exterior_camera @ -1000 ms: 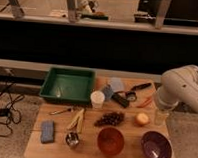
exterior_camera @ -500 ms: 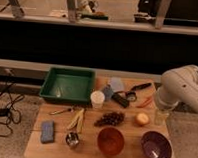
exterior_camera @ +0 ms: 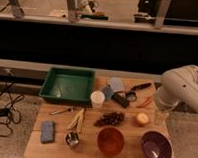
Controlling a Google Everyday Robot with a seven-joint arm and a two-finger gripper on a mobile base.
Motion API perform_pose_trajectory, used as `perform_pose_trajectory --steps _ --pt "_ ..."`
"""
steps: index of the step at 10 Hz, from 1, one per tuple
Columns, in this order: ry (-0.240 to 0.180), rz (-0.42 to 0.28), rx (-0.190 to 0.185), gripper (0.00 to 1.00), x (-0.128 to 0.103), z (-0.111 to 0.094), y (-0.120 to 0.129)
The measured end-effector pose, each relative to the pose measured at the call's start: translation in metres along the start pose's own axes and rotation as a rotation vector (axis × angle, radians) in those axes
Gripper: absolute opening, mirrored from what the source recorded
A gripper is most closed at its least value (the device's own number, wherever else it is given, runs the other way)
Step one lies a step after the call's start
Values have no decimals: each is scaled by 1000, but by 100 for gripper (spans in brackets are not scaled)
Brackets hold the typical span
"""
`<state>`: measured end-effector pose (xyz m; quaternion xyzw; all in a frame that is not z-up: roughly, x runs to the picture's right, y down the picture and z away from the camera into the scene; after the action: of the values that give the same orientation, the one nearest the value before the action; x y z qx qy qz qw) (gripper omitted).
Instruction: Place apple in purple bowl
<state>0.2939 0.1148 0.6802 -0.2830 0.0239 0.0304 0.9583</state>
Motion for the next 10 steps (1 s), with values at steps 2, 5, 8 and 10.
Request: perform_pose_trajectory --steps 2,5,8,10 --pt "0 0 0 80 0 0 0" --pt "0 0 0 80 0 0 0" --pt "0 0 0 80 0 0 0" --pt "0 0 0 75 0 0 0"
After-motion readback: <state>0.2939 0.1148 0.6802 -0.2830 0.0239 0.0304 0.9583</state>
